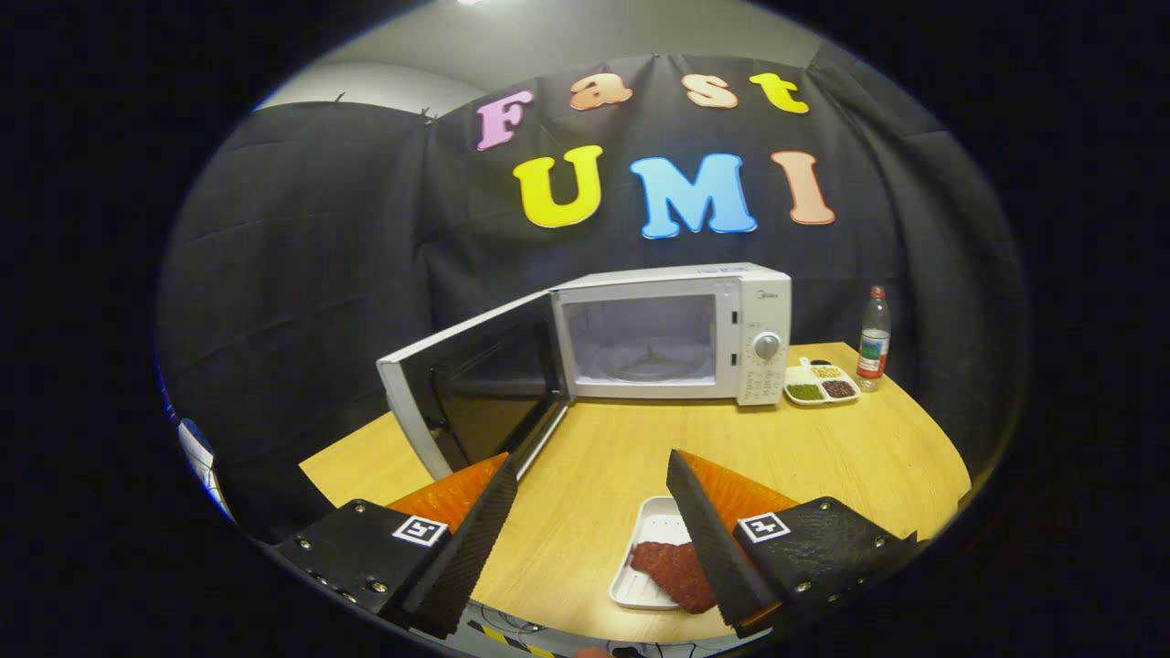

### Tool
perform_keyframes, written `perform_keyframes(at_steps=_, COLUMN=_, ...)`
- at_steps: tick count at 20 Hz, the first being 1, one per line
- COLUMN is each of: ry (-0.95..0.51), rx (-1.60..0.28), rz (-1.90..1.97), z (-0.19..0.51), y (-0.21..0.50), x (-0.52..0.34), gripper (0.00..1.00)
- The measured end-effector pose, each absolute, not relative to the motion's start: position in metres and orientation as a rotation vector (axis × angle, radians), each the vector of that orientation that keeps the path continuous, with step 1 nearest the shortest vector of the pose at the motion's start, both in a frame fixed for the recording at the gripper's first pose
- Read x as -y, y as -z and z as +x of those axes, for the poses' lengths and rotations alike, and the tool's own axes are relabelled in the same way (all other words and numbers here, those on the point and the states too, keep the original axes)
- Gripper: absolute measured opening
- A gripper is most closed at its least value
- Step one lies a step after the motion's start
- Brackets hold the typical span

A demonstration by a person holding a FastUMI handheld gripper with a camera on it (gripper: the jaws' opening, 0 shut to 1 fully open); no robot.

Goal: Open the microwave, put the food inside, and close the microwave door.

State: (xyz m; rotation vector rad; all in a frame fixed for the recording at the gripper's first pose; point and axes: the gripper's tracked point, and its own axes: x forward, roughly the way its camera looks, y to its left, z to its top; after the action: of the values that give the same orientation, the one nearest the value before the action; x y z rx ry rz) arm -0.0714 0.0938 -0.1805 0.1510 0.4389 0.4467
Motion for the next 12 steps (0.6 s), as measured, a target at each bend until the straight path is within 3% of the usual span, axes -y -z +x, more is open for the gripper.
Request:
perform_keyframes(at_steps=6, ry=-0.278, rx=-0.571, rz=0.209, z=-0.075, y=0.246, x=-0.038, gripper=1.0)
perform_keyframes(at_steps=12, ry=-0.234, rx=-0.739, rz=0.365, z=-0.087, y=0.296, x=-0.03, gripper=1.0)
